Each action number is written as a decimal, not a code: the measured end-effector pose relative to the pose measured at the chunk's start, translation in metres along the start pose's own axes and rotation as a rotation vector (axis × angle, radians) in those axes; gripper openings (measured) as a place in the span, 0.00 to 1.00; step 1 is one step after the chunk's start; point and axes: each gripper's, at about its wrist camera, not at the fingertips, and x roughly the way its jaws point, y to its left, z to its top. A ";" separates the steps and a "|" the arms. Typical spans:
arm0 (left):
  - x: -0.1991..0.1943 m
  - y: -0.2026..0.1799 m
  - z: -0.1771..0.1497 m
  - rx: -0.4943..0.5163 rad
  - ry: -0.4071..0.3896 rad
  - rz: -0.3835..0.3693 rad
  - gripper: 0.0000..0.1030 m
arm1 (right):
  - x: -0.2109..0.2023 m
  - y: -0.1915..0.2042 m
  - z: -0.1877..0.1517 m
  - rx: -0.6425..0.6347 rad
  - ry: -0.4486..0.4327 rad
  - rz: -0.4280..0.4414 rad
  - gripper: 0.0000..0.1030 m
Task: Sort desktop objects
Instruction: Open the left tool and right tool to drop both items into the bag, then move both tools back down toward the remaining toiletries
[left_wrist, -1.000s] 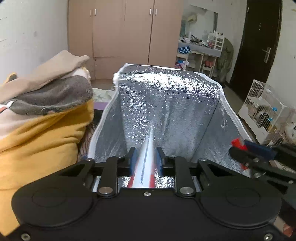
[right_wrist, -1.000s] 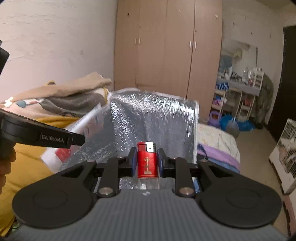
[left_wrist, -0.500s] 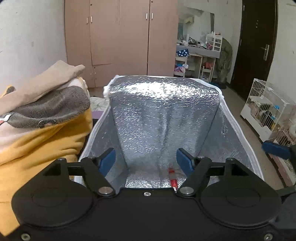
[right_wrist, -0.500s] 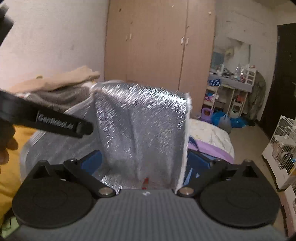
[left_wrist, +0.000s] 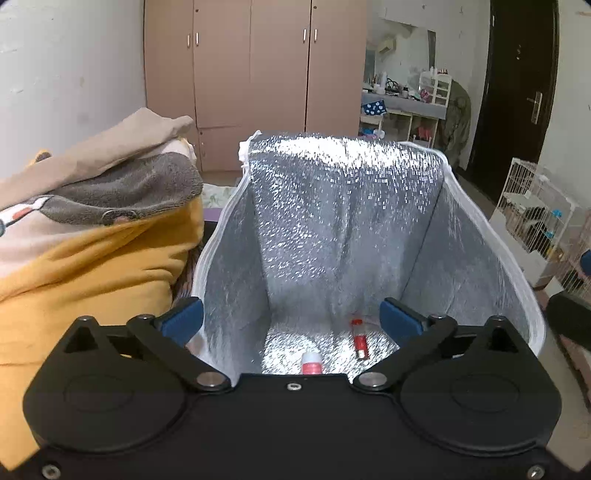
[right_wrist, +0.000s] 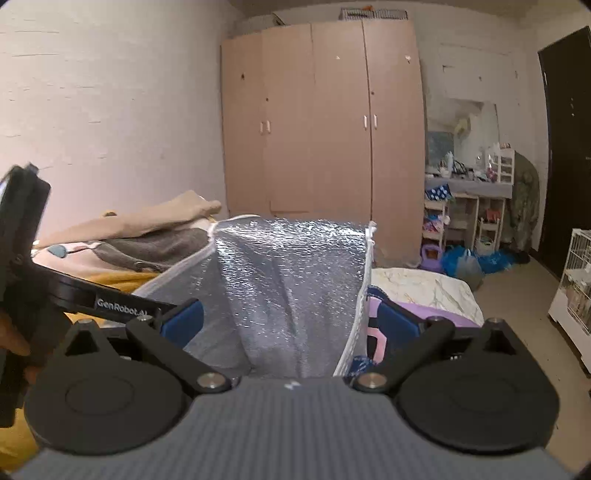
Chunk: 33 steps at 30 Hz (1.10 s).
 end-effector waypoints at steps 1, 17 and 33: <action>-0.003 -0.001 -0.007 0.010 -0.001 0.006 0.99 | -0.003 0.002 -0.002 0.000 -0.002 0.001 1.00; -0.064 -0.005 -0.086 0.023 -0.084 -0.015 1.00 | -0.056 0.031 -0.059 -0.026 0.017 0.028 1.00; -0.074 0.013 -0.152 0.040 0.004 -0.043 1.00 | -0.078 0.031 -0.117 0.023 0.138 0.025 1.00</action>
